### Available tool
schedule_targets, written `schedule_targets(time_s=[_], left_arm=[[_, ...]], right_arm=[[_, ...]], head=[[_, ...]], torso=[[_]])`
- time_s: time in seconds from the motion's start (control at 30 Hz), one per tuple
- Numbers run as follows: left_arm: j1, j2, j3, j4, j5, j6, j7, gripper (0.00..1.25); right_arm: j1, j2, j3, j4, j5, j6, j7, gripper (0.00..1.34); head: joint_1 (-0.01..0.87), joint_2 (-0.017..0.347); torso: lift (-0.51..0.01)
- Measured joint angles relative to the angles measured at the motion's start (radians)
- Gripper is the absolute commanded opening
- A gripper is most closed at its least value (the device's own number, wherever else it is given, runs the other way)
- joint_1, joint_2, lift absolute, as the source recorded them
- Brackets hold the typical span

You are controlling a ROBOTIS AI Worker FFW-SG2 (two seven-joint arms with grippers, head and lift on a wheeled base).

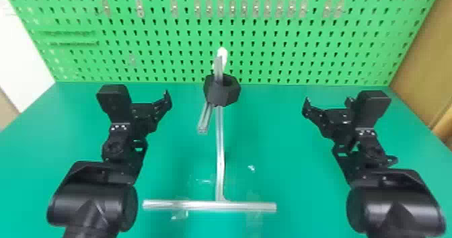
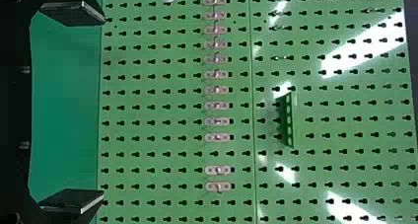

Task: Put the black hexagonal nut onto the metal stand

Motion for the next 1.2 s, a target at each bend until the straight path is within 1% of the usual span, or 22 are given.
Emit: schedule_targets(time_s=[1.2], left_arm=[[0.004, 0.0, 0.0, 0.0, 0.007, 0.0, 0.0, 1.09]], right_arm=[[-0.001, 0.002, -0.001, 0.0, -0.007, 0.002, 0.0, 1.27]], head=[[0.693, 0.081]], torso=[[-0.001]])
